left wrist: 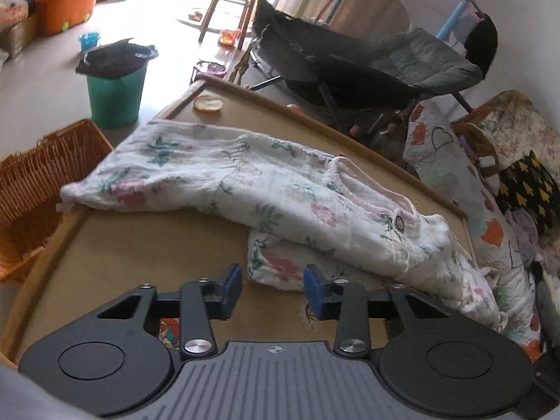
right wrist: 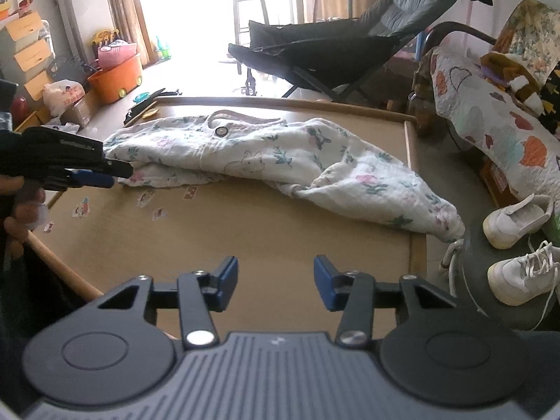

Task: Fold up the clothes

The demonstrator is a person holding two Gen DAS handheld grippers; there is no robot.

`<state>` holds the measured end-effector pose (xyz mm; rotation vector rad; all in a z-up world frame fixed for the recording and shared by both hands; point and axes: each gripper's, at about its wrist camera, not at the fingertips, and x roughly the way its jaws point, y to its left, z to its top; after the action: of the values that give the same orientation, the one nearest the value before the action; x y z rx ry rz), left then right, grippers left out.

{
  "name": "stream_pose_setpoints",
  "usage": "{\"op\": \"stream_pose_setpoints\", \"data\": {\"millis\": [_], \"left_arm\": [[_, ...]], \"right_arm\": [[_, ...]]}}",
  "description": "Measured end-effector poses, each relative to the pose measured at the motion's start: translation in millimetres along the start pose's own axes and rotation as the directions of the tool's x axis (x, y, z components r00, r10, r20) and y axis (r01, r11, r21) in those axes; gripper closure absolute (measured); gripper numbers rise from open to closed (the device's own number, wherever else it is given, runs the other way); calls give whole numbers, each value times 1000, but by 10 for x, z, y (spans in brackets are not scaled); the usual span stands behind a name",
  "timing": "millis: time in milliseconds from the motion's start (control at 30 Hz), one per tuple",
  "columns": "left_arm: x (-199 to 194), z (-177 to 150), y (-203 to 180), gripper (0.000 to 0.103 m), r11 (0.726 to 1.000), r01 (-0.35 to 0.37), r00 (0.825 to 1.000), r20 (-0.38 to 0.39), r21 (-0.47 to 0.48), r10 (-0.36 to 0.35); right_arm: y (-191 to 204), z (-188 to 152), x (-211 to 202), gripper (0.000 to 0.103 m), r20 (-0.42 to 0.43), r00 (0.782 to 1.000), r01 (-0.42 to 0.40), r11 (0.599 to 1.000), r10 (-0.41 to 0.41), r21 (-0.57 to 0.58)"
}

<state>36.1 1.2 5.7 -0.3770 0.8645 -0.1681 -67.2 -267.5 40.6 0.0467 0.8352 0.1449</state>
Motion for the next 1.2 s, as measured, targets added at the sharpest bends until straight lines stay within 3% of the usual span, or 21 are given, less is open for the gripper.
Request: {"op": "stream_pose_setpoints", "data": {"millis": [67,433,533,833,1067,1200], "left_arm": [[44,1,10,78,1000,25,999,-20,-15,-25],[82,2,51,99,998,47,999,8,-41,-46],[56,35,91,101,993,78,997,12,-83,-78],[-242,223,107,101,973,191,981,60,-127,-185],[-440,310,150,101,969,209,976,94,-132,-197],[-483,312,157,101,964,217,974,97,-152,-204]], "right_arm": [[9,11,14,56,-1,1000,1,1000,-1,-13],[118,232,181,59,14,1000,31,979,-28,-204],[143,292,290,64,-8,1000,21,974,-23,-227],[194,310,490,64,-38,999,17,954,-30,-299],[262,467,478,64,7,1000,29,914,-28,-404],[419,564,551,68,11,1000,9,821,-3,-571]]}}
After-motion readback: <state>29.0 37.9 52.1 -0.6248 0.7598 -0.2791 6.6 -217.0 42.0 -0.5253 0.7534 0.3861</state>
